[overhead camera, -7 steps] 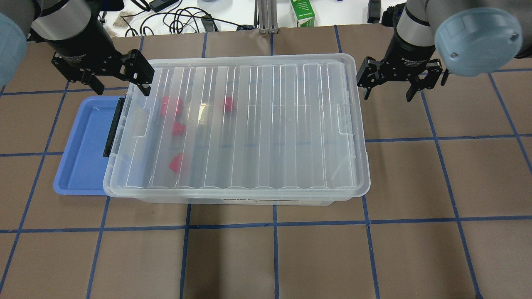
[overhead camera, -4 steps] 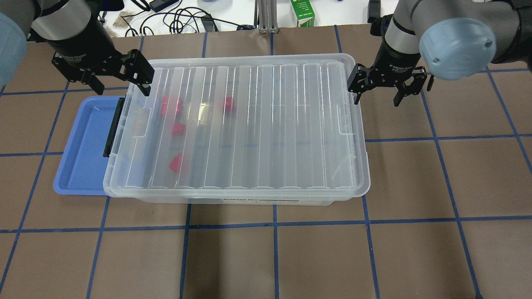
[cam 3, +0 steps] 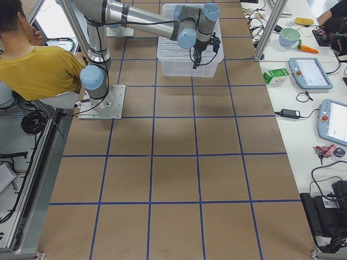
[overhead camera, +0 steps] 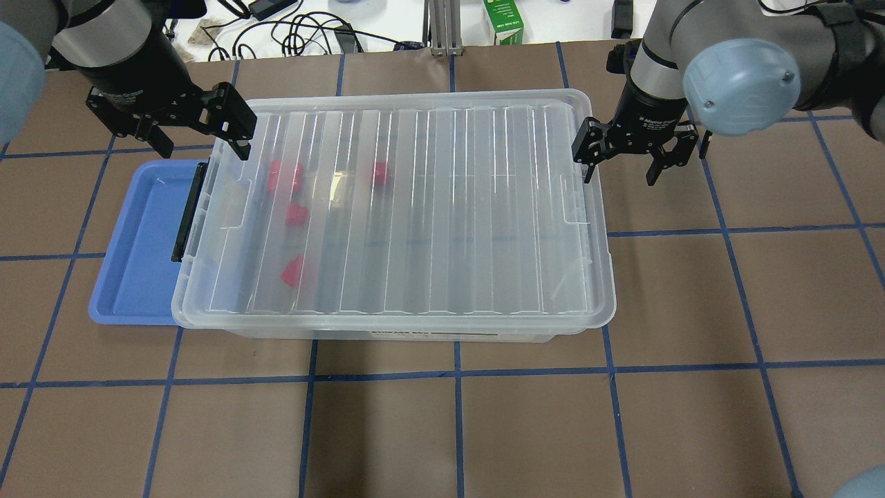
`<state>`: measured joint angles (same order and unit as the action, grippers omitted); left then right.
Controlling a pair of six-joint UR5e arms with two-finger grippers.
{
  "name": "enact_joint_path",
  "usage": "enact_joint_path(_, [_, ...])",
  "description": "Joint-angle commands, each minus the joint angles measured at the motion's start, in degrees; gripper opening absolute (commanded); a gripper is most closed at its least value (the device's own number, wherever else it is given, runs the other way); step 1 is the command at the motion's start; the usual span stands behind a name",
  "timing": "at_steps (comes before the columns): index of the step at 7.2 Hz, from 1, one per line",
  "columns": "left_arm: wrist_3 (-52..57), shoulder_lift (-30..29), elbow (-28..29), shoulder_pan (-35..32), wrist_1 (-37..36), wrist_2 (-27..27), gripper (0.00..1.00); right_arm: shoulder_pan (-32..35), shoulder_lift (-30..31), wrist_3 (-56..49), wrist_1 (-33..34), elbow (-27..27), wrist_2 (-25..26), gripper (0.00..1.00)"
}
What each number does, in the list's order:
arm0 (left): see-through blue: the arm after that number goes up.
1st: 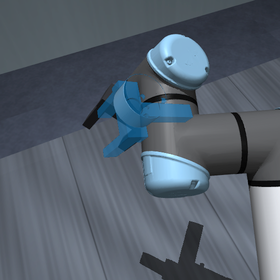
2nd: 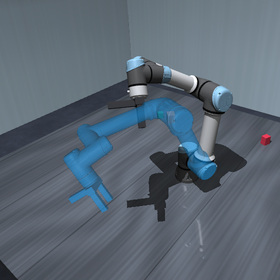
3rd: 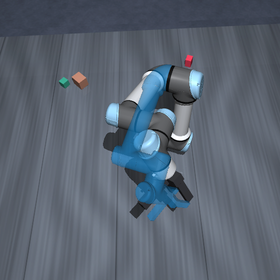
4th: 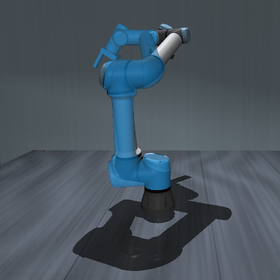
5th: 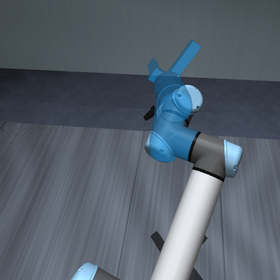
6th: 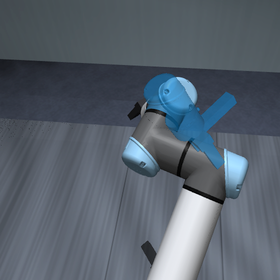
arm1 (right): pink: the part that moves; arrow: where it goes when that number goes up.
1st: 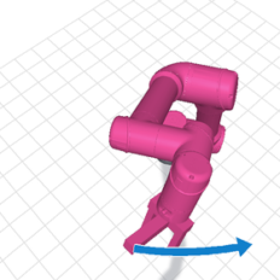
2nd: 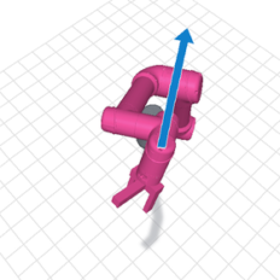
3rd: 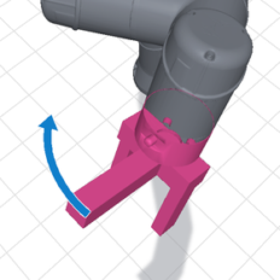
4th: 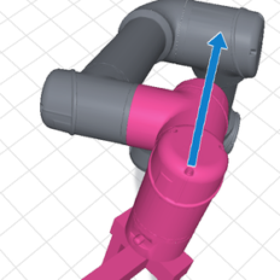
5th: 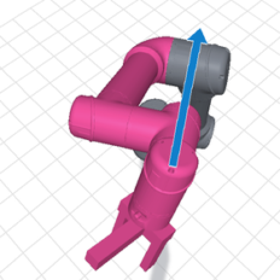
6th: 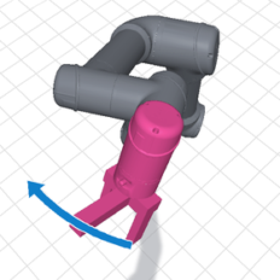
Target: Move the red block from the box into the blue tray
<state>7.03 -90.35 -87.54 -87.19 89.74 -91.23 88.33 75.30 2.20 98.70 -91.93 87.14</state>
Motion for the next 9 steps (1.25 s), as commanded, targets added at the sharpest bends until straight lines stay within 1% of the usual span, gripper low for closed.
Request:
enact_joint_path(1, [0.0, 0.0, 0.0, 0.0, 0.0, 0.0, 1.0, 0.0, -0.6, -0.1, 0.1, 0.0, 0.0, 1.0])
enact_joint_path(2, [0.0, 0.0, 0.0, 0.0, 0.0, 0.0, 1.0, 0.0, -0.7, -0.2, 0.2, 0.0, 0.0, 1.0])
enact_joint_path(4, [-0.1, 0.0, 0.0, 0.0, 0.0, 0.0, 1.0, -0.5, -0.6, -3.7, 0.7, 0.1, 0.7, 1.0])
enact_joint_path(6, [0.0, 0.0, 0.0, 0.0, 0.0, 0.0, 1.0, -0.8, -0.7, -4.0, 1.6, 0.2, 0.7, 1.0])
enact_joint_path(8, [0.0, 0.0, 0.0, 0.0, 0.0, 0.0, 1.0, -1.9, -0.7, -4.6, 1.7, 0.1, 0.8, 1.0])
enact_joint_path(9, [0.0, 0.0, 0.0, 0.0, 0.0, 0.0, 1.0, -2.7, -0.7, -6.5, 1.7, 0.1, 0.8, 1.0])
